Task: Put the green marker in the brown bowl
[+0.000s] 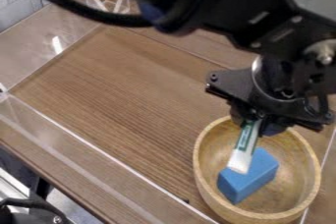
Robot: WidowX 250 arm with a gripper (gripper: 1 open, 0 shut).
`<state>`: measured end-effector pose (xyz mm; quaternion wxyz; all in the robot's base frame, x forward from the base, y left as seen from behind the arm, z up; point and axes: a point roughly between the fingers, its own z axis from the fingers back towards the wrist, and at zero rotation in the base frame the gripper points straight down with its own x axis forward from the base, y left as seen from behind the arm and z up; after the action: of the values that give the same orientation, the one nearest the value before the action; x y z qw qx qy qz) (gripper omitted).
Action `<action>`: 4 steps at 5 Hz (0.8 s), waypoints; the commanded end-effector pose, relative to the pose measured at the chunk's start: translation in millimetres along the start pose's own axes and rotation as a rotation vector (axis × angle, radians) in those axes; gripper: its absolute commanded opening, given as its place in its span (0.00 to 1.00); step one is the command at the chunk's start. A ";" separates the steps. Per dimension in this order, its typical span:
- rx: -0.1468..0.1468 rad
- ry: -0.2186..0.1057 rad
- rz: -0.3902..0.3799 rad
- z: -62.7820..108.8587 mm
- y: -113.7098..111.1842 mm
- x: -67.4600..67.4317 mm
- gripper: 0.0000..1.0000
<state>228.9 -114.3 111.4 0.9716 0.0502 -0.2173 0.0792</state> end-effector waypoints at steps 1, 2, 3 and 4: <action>-0.039 -0.027 0.031 9.9 -5.6 5.2 0.00; -0.046 -0.029 0.050 9.8 -6.2 4.1 0.00; -0.055 -0.036 0.069 9.5 -6.0 3.8 0.00; -0.065 -0.050 0.085 9.8 -5.6 4.7 0.00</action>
<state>227.4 -114.5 109.0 0.9665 0.0303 -0.2266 0.1165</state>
